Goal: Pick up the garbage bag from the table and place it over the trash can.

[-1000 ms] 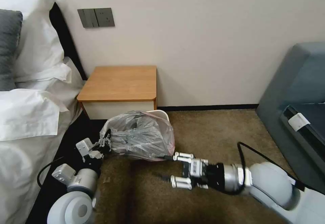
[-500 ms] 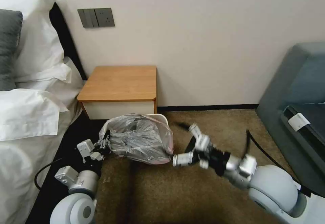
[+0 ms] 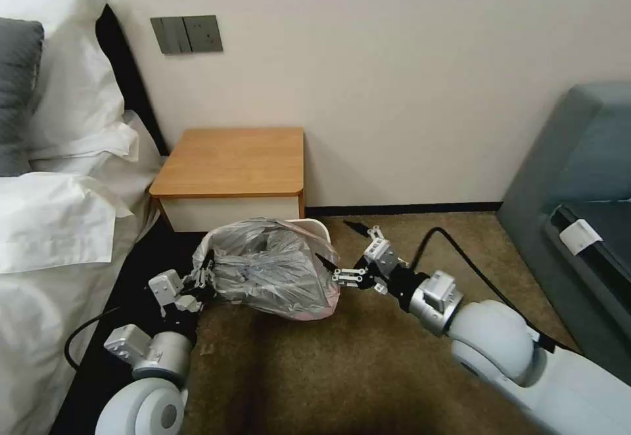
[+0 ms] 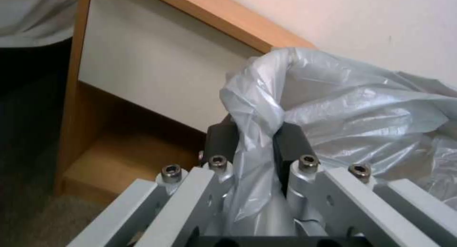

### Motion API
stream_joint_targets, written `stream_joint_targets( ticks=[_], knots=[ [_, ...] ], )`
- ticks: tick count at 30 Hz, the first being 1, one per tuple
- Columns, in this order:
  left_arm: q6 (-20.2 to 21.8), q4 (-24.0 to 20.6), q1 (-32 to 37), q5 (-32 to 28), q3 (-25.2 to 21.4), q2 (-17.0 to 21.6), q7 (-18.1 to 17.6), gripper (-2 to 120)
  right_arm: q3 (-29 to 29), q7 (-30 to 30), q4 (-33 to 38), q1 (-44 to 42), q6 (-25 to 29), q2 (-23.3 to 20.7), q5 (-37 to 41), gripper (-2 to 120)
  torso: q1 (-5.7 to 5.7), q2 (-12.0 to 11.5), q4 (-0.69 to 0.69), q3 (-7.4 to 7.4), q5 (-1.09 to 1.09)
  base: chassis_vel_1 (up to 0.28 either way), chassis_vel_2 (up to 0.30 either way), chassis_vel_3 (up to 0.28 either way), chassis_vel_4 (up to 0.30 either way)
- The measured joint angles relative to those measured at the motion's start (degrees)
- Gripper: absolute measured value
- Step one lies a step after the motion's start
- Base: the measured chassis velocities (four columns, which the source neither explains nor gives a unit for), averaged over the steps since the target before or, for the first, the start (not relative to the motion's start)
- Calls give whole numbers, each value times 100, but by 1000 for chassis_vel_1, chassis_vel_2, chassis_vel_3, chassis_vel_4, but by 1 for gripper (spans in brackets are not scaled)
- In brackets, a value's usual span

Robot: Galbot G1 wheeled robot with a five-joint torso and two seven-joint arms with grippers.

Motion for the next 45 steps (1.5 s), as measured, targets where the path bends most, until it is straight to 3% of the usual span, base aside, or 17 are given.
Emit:
stream_joint_targets(
  ticks=[7,18,28,36,45],
  knots=[
    [1,8,-38,-5,1,-6,5,10,-71,-41,-78,22,62,25,-13,35,0,0,0,0,0,0,0,0,0],
    [1,58,-32,6,0,11,22,10,-74,-60,-91,24,98,30,-17,0,0,0,0,0,0,0,0,0,0],
    [-49,56,51,81,14,12,177,10,62,-80,-125,104,97,16,85,0,0,0,0,0,0,0,0,0,0],
    [-320,-43,149,-223,11,12,615,10,238,-60,-406,141,91,15,138,0,0,0,0,0,0,0,0,0,0],
    [-309,-135,65,-790,-5,-3,460,10,341,-79,-365,30,52,-55,131,0,0,0,0,0,0,0,0,0,0]
  ],
)
